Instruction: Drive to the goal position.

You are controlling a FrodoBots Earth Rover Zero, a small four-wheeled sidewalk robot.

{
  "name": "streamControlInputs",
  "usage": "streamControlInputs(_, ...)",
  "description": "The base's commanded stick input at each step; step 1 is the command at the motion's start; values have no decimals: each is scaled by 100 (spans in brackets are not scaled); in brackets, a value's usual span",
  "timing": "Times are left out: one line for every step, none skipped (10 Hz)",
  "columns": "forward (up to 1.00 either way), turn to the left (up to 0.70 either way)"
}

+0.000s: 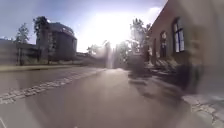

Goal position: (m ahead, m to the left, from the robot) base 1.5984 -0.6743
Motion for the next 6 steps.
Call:
streamControlInputs(70,-14)
streamControlInputs(70,-14)
streamControlInputs(70,-14)
streamControlInputs(70,-14)
streamControlInputs(70,-14)
streamControlInputs(70,-14)
